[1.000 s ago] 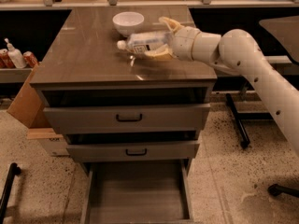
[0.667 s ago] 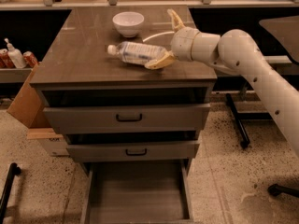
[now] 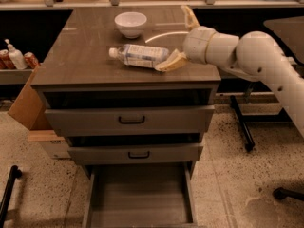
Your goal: Pick blue plastic bottle from bottom drawer and place on counter
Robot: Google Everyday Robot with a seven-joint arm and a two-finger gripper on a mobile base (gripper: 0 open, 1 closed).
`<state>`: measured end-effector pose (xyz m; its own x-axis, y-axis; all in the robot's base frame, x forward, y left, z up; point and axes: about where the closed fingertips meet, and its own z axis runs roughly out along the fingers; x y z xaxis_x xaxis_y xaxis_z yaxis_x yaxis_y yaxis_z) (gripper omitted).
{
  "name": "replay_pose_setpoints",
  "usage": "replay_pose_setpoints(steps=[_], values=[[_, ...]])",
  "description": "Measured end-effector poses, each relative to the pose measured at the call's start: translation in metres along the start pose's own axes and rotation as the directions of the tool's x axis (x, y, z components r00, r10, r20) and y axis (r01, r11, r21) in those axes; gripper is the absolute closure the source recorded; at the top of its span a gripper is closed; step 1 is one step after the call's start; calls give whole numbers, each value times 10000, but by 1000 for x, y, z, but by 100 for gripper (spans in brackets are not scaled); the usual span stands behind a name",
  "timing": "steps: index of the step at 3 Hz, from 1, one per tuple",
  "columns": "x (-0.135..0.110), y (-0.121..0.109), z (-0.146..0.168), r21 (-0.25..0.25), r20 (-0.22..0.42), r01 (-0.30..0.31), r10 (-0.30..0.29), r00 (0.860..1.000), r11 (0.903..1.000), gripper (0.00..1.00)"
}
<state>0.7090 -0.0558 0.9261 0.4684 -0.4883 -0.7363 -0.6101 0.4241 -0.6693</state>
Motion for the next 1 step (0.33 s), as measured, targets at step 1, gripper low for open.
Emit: replay_pose_setpoints(steps=[1], values=[[-11,4,-32,378,31,319,-320,9995,9988,0]])
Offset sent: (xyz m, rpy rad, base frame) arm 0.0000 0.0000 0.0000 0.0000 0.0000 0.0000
